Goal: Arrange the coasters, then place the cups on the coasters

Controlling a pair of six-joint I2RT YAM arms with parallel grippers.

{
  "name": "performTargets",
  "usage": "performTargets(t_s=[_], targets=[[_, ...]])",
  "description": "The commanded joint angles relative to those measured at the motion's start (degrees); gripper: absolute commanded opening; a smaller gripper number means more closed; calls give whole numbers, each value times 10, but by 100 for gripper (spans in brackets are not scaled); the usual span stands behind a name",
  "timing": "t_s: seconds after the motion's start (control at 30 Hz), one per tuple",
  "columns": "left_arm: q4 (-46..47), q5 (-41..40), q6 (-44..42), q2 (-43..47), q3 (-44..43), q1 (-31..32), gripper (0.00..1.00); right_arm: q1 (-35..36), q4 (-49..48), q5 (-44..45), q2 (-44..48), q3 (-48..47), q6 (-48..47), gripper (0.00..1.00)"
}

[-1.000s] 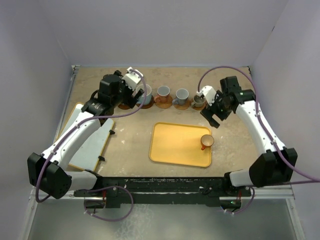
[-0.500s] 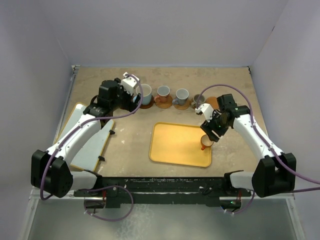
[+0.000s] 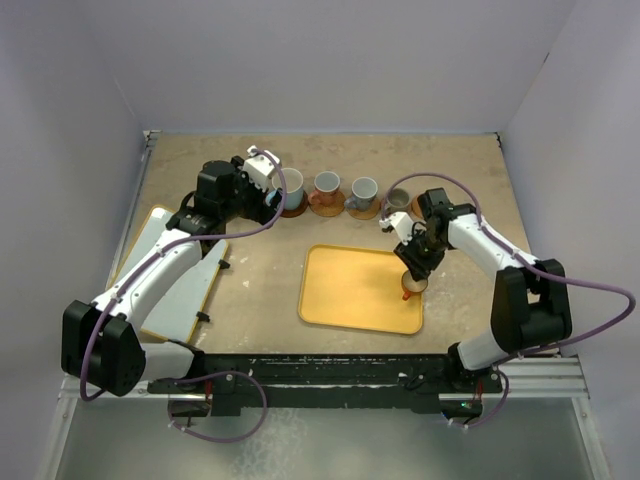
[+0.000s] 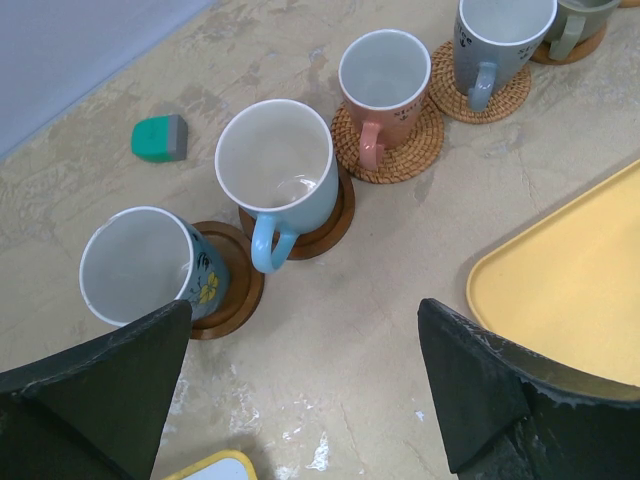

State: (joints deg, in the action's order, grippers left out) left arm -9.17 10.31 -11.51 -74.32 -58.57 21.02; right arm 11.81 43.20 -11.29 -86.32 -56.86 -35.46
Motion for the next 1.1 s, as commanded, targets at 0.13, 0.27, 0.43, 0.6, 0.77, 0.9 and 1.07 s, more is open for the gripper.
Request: performTargets(t_s=[0.13, 0.27, 0.43, 0.6, 0.77, 0.9, 1.07], targets=[[26, 14, -3, 18, -2, -4, 91, 22, 2, -17, -13, -30, 2, 36], [25, 15, -4, 18, -2, -3, 91, 23, 8, -14, -12, -32, -1, 31], [24, 14, -5, 20, 0, -4, 92, 23, 11, -6, -6, -30, -5, 23], [24, 15, -5, 21, 1, -4, 92, 23, 14, -6, -6, -32, -8, 16], [24, 15, -6, 22, 2, -3, 92, 23, 25, -10, -5, -43, -10, 9], [22, 15, -7, 24, 3, -4, 92, 23, 41, -20, 4, -61, -15, 0], [23, 15, -10, 27, 5, -4, 92, 23, 70, -36, 20, -88, -15, 0]])
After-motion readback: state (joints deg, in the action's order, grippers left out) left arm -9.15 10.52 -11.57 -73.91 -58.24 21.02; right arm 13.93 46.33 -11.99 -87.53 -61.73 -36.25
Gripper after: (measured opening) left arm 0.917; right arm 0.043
